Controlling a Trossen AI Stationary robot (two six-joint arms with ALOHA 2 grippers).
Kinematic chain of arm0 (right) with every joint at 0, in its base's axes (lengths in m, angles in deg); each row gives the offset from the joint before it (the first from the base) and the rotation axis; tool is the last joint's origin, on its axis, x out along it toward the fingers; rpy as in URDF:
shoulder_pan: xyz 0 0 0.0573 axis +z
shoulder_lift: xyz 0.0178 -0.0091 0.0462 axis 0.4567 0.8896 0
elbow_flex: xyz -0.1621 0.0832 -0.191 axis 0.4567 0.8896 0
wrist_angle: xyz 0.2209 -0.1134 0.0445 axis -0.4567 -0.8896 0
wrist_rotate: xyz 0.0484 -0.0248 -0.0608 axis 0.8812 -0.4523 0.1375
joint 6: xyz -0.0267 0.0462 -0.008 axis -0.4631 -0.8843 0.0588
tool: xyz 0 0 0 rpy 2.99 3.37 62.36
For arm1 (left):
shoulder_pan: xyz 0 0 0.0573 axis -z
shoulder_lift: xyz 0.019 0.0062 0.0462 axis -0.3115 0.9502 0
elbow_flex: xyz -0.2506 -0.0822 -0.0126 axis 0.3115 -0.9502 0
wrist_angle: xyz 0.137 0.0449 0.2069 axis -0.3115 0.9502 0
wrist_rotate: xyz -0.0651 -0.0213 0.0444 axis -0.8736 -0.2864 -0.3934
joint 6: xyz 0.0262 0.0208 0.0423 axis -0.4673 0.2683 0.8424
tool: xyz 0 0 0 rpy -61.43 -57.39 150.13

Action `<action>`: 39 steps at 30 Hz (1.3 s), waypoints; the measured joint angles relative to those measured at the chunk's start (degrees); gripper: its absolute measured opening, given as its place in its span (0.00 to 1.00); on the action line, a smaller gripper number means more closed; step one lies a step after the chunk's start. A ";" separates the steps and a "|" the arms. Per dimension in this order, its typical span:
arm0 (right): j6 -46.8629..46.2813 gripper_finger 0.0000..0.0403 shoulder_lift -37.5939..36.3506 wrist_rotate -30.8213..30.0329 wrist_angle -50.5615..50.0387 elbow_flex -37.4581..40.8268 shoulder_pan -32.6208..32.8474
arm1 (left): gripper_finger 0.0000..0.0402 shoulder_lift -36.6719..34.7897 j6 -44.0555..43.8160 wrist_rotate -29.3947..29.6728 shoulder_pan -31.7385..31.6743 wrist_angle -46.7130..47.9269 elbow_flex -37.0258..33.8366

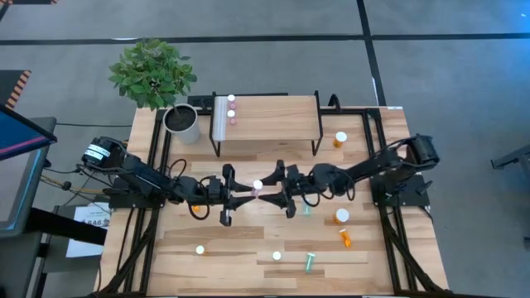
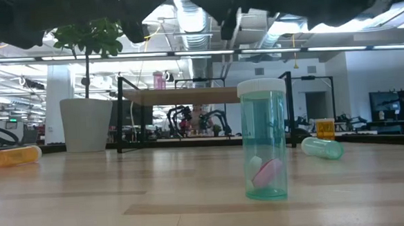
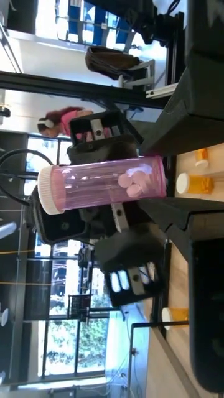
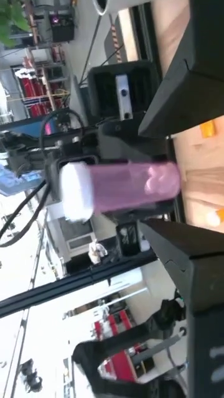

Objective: Pick and place medicine bottles onto shelf by color
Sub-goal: Put the pink pill bottle aligned with the other pink pill bottles on the shelf

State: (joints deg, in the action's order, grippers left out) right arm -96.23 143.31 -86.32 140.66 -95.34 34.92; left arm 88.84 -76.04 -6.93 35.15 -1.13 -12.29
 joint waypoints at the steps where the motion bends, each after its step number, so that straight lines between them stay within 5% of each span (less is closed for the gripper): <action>1: 0.05 0.64 0.76 0.00 -0.06 -0.64 -0.05 | 0.21 0.00 -0.02 -0.01 0.00 0.10 0.00; 14: 5.00 0.63 1.20 0.02 -0.15 -3.01 0.94 | 0.21 0.00 -0.69 0.04 0.00 1.64 0.00; 31: 4.73 0.32 1.25 -0.22 -1.57 -3.00 0.89 | 0.21 0.02 -1.90 0.39 0.03 0.81 0.00; 39: 4.70 0.29 1.23 -0.37 -1.72 -3.00 0.87 | 0.28 0.02 -3.92 0.99 0.03 0.52 0.00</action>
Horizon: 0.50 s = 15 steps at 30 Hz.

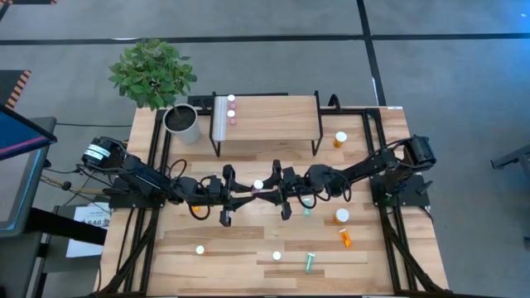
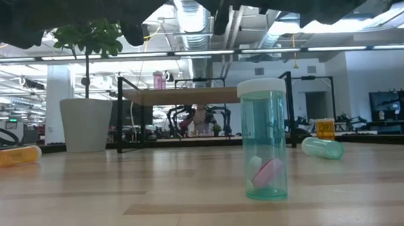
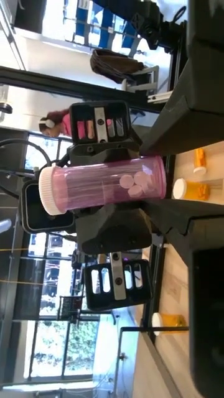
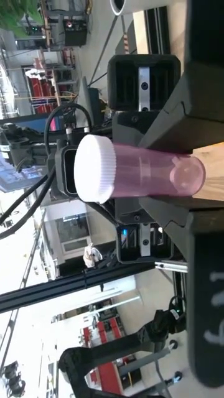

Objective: Pick and place medicine bottles onto shelf by color
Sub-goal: Put the pink pill bottle aligned with the other pink pill bottles on the shelf

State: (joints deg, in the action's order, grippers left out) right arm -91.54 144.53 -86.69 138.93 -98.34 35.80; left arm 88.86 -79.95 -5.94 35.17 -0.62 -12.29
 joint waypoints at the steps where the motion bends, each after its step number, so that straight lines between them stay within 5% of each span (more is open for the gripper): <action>1: 0.01 0.30 0.00 0.00 -0.19 0.00 0.00 | 0.30 0.00 -0.66 0.30 0.02 0.52 0.01; 15: 0.99 0.32 -2.69 0.00 -13.31 0.04 -0.15 | 0.62 -13.27 -3.30 8.74 0.88 23.23 0.09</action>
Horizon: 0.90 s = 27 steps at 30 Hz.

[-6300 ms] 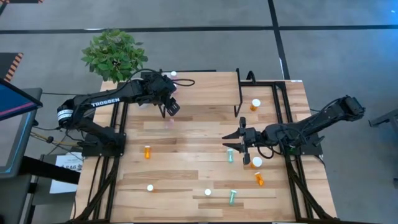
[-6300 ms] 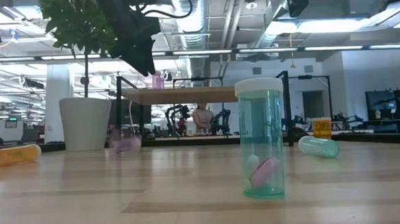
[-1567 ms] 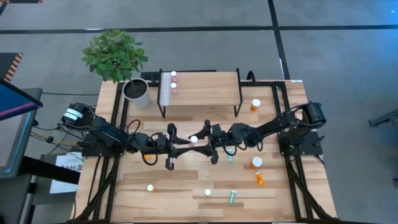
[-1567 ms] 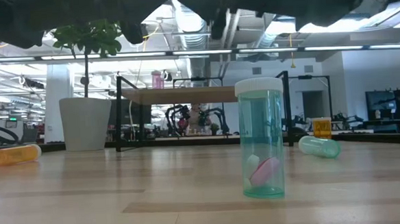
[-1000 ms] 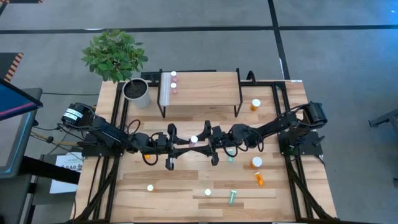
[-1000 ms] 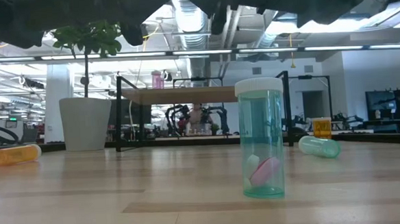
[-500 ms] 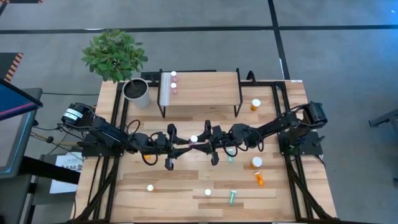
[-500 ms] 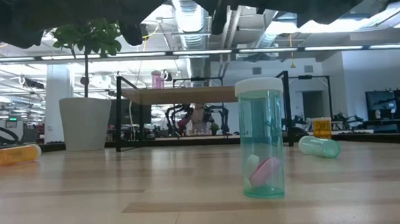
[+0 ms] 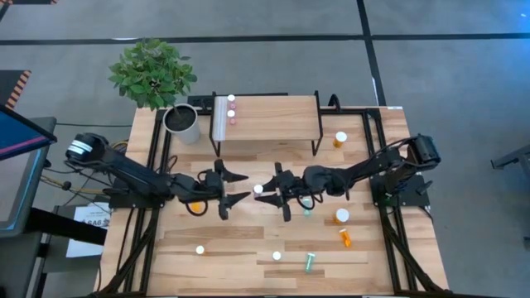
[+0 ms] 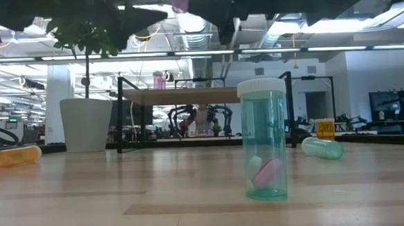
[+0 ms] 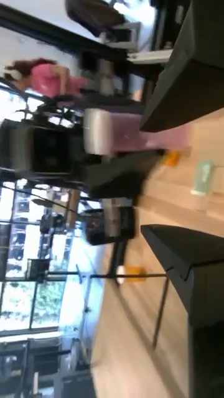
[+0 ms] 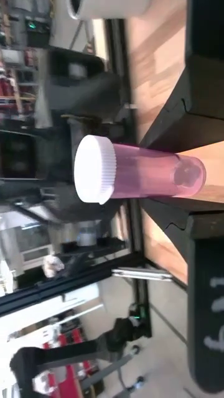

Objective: Pick and place medicine bottles onto shelf by color
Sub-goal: Put the pink pill bottle aligned with the other pink pill bottles on the shelf

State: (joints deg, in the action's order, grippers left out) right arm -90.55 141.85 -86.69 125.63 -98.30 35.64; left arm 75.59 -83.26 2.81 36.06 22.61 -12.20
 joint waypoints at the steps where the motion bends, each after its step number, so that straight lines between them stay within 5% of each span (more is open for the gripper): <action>1: 0.04 0.32 0.00 -0.02 -0.22 0.00 -0.04 | 0.62 -0.89 0.10 -0.04 0.01 0.57 -0.01; 27: 0.89 0.32 0.20 -0.11 -2.14 0.00 -0.42 | 0.66 2.28 -5.59 -12.71 -4.95 10.65 8.41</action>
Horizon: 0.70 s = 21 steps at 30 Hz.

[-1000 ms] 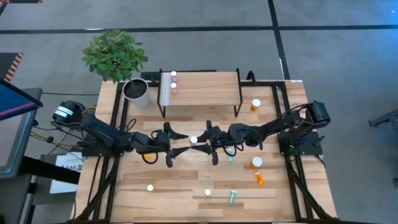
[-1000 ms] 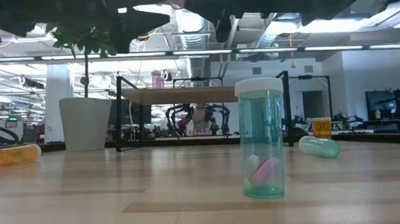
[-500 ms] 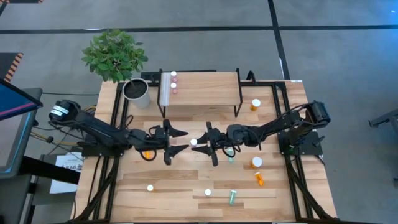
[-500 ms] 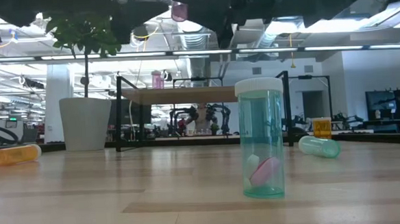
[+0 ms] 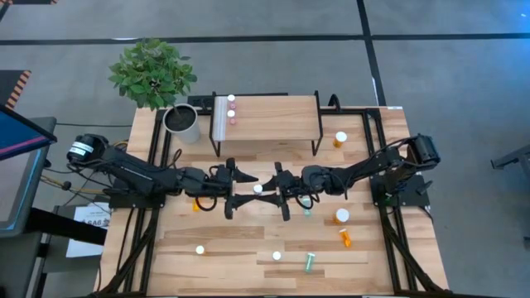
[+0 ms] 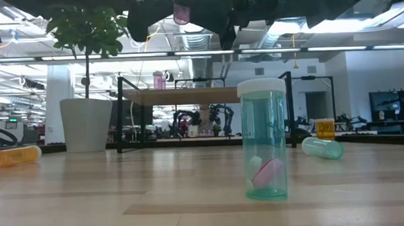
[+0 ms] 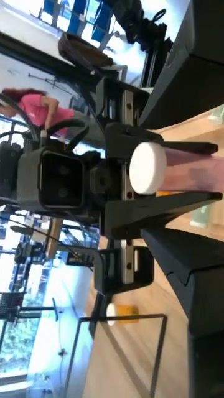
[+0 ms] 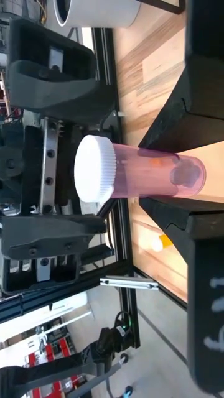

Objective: Pick and place medicine bottles onto shelf by color
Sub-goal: Put the pink pill bottle aligned with the other pink pill bottles on the shelf

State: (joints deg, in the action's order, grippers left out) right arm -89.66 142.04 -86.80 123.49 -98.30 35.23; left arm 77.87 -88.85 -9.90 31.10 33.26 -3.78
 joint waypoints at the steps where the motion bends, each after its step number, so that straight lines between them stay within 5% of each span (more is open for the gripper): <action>1: 0.02 0.32 0.00 0.00 0.01 0.00 0.00 | 0.67 0.00 -0.42 -0.33 -0.04 0.56 0.00; 10: 0.08 0.32 0.00 -0.06 0.02 0.00 0.00 | 0.87 0.00 -0.86 2.01 -0.31 0.99 0.00; 21: 0.05 0.32 0.00 -0.07 0.02 0.00 0.00 | 0.83 0.00 0.25 2.04 -0.24 -1.16 0.00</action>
State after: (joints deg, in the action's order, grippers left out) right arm -89.61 142.04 -86.87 123.51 -98.30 35.23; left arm 77.87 -88.60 -7.87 30.86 32.09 -3.78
